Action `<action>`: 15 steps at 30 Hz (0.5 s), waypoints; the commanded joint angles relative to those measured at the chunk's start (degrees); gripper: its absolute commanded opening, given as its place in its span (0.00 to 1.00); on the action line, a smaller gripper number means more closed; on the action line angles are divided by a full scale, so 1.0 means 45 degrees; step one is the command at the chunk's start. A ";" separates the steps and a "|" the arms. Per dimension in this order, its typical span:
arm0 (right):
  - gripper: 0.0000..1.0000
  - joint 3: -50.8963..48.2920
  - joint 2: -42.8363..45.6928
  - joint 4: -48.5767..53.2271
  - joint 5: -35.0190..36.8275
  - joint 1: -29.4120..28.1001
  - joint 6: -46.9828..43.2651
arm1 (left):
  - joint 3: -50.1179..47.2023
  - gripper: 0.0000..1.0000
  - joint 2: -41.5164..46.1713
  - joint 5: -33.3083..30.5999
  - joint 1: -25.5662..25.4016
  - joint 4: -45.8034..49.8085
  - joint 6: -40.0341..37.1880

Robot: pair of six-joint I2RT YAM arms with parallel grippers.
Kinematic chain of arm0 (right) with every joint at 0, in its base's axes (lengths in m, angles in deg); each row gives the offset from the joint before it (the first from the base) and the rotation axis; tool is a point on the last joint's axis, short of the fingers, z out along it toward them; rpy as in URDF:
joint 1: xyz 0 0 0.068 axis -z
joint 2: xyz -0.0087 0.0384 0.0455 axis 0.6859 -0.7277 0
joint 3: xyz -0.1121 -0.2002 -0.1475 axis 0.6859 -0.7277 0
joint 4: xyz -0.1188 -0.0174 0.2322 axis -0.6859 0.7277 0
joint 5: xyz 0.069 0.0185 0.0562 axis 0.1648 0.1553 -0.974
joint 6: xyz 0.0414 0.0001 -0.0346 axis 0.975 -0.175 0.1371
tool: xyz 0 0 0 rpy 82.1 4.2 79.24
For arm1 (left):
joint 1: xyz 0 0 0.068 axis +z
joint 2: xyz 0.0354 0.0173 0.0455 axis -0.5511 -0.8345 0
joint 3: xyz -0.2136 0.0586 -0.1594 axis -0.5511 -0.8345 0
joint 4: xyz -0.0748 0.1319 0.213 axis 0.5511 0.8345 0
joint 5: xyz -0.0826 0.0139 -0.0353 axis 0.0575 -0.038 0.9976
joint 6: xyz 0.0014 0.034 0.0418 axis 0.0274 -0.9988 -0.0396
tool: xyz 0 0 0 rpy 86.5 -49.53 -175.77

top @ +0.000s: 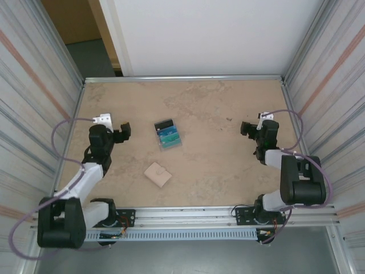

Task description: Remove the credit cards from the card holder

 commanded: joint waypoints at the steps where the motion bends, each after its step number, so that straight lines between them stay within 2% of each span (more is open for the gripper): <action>1: 0.99 0.0457 0.0981 0.1433 0.0868 -0.0078 0.0287 | 0.0390 0.99 0.1549 -0.1926 -0.1017 0.3212 0.2385; 5: 0.99 0.0858 0.1824 0.2711 0.1075 -0.0150 0.0791 | 0.0364 0.99 0.2956 -0.3511 -0.2916 0.5946 0.5123; 8: 0.99 0.1326 0.2375 0.4089 0.1073 -0.0234 0.1180 | 0.0208 0.99 0.3505 -0.4500 -0.4842 0.7503 0.7221; 15: 0.99 0.1755 0.3545 0.6030 0.0878 -0.0486 0.2087 | 0.0518 0.99 0.2567 -0.5950 -0.9428 0.9128 1.0663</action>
